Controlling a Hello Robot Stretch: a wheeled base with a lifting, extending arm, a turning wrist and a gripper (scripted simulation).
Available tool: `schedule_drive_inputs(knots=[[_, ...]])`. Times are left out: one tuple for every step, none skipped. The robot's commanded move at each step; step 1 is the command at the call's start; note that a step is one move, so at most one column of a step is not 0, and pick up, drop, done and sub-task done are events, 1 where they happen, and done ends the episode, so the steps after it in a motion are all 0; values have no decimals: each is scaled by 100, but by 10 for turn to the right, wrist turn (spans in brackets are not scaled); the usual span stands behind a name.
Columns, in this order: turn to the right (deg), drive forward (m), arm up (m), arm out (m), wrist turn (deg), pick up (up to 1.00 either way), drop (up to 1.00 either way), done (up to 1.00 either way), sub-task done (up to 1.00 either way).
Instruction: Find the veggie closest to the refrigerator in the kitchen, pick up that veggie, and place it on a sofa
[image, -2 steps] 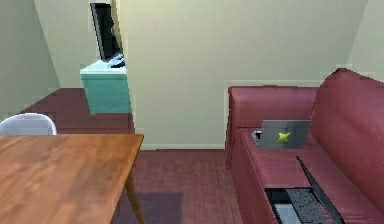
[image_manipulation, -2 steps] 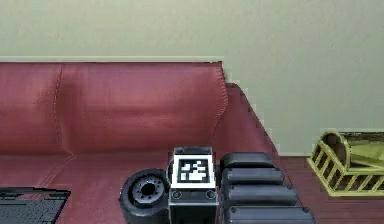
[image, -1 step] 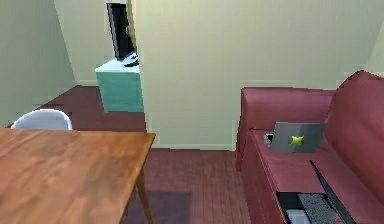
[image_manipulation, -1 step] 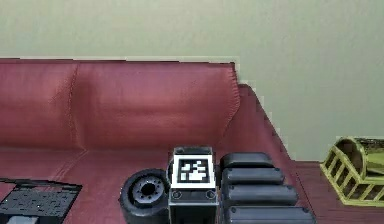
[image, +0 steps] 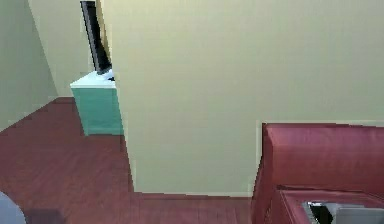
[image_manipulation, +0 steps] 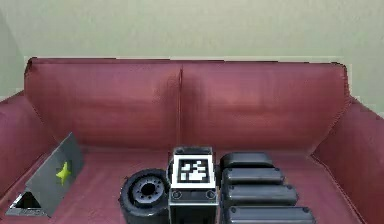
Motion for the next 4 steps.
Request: schedule_drive_inputs(knots=[[-450,0,0,0,0,0,0,0,0],[-450,0,0,0,0,0,0,0,0],[450,0,0,0,0,0,0,0,0],[420,0,0,0,0,0,0,0,0]])
